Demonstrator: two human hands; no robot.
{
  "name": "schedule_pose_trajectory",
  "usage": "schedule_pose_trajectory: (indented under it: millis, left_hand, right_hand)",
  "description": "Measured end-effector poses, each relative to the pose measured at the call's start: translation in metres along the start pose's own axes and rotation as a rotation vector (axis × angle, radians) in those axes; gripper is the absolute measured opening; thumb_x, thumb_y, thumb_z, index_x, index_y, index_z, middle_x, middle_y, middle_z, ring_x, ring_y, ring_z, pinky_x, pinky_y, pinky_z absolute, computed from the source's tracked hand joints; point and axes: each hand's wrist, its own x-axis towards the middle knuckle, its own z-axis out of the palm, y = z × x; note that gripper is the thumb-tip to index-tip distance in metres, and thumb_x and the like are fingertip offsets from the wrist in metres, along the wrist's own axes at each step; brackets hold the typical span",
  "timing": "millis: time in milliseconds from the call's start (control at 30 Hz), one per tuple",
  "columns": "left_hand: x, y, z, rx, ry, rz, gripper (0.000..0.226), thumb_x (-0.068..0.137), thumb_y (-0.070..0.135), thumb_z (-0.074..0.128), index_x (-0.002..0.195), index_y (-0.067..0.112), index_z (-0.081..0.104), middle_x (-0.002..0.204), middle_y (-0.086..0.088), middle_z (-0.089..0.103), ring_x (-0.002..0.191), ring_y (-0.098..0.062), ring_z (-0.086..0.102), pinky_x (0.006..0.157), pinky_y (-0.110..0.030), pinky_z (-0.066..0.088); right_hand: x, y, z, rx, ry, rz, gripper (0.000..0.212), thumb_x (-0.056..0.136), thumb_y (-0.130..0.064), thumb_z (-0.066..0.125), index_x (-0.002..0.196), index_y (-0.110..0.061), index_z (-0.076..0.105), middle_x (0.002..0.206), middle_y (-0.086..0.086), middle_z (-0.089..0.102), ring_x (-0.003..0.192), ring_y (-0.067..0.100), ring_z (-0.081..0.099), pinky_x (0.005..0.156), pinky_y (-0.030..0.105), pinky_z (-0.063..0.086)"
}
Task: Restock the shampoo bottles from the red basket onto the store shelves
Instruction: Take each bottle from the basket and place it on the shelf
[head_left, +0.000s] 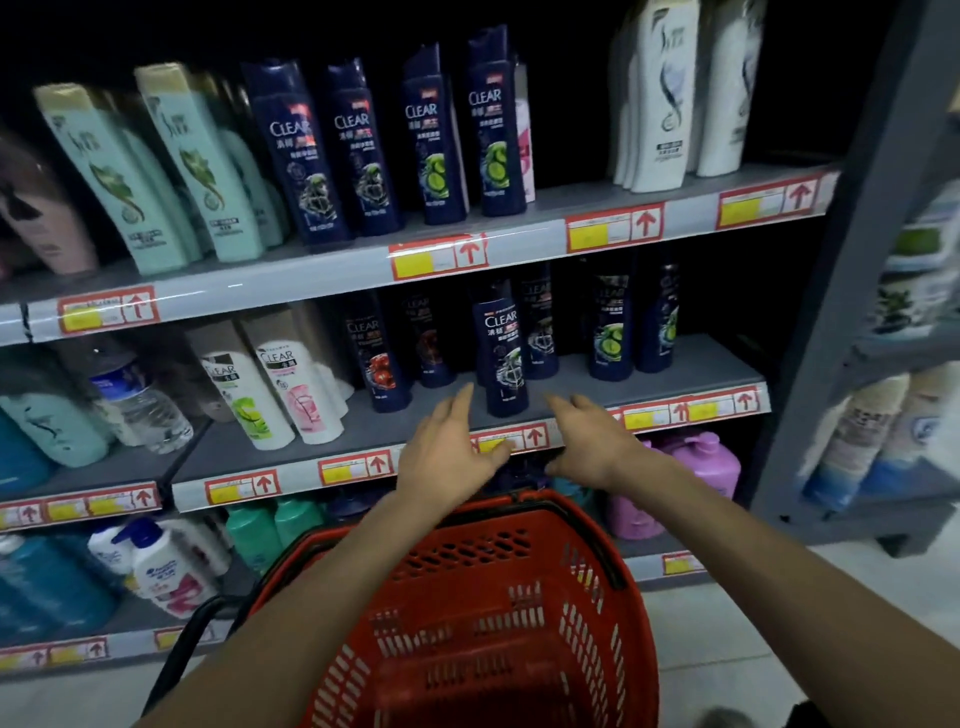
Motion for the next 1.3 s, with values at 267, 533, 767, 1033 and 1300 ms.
schedule_pose_trajectory:
  millis: [267,533,767,1033,1300]
  left_hand:
    - [0.09,0.055,0.031,-0.521,0.177,-0.392,0.092,0.072,0.062,0.081,0.144,0.016,0.045,0.137,-0.006,0.062,0.121,-0.032,0.062,0.098,-0.045,0.054]
    - [0.1,0.039,0.026,-0.849,0.299,-0.46,0.047,0.069,0.046,0.093,0.105,0.023,0.073,0.09,0.008,0.075,0.088,-0.018,0.07,0.083,-0.031,0.056]
    - [0.036,0.001,-0.01,-1.128,0.332,-0.386,0.038,0.08,0.02,0.088,0.114,0.018,0.07,0.104,0.004,0.079,0.091,-0.009,0.076,0.073,-0.026,0.062]
    - [-0.038,-0.044,-0.024,-1.203,0.328,-0.381,0.03,0.083,0.01,0.082,0.11,0.017,0.071,0.1,0.006,0.081,0.095,-0.013,0.077,0.079,-0.029,0.061]
    - [-0.035,-0.056,-0.028,-1.201,0.256,-0.363,0.031,0.081,0.01,0.083,0.11,0.015,0.073,0.1,0.007,0.081,0.093,-0.007,0.076,0.081,-0.022,0.06]
  right_hand:
    - [0.007,0.029,-0.001,-0.014,0.043,0.002,0.082,0.089,-0.017,0.072,0.156,-0.017,0.025,0.151,0.02,0.037,0.14,0.04,0.039,0.113,0.048,0.041]
    - [0.023,0.018,0.007,0.055,0.116,-0.033,0.055,0.091,-0.009,0.064,0.142,-0.012,0.041,0.132,0.017,0.051,0.123,0.039,0.053,0.098,0.046,0.049]
    - [0.05,-0.016,0.017,0.181,0.219,-0.003,0.05,0.093,-0.003,0.058,0.142,-0.009,0.048,0.128,0.017,0.06,0.116,0.038,0.06,0.089,0.044,0.053]
    - [0.097,-0.042,0.028,0.324,0.312,0.096,0.04,0.1,-0.022,0.062,0.136,-0.009,0.05,0.122,0.018,0.064,0.108,0.041,0.062,0.08,0.042,0.052]
    - [0.14,-0.048,0.049,0.321,0.372,0.228,0.041,0.097,-0.032,0.068,0.125,-0.006,0.055,0.118,0.019,0.065,0.111,0.041,0.061,0.083,0.042,0.052]
